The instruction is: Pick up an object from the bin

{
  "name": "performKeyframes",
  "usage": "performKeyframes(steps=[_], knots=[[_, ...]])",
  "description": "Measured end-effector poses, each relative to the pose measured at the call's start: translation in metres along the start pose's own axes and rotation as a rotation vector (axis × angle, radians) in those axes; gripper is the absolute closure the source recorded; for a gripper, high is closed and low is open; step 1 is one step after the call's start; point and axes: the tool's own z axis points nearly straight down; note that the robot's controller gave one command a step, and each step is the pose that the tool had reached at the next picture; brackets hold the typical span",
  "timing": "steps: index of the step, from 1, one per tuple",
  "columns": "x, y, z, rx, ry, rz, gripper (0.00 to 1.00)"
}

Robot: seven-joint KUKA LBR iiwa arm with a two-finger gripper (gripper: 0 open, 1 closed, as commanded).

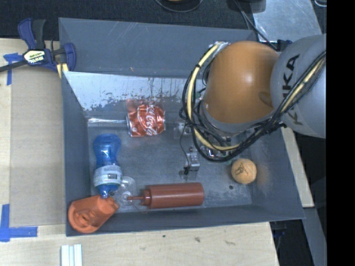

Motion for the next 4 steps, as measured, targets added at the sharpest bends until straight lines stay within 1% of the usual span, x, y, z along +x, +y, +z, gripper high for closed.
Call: performKeyframes(steps=[1, 2, 3, 4], knots=[[-0.001, 0.000, -0.005, -0.001, -0.009, 0.003, 0.00], [0.012, -0.006, 0.069, 0.000, -0.007, -0.266, 0.00], [0.027, -0.013, 0.066, 0.001, -0.013, -0.408, 0.00], [0.032, -0.011, 0.097, 0.000, -0.007, -0.618, 0.00]])
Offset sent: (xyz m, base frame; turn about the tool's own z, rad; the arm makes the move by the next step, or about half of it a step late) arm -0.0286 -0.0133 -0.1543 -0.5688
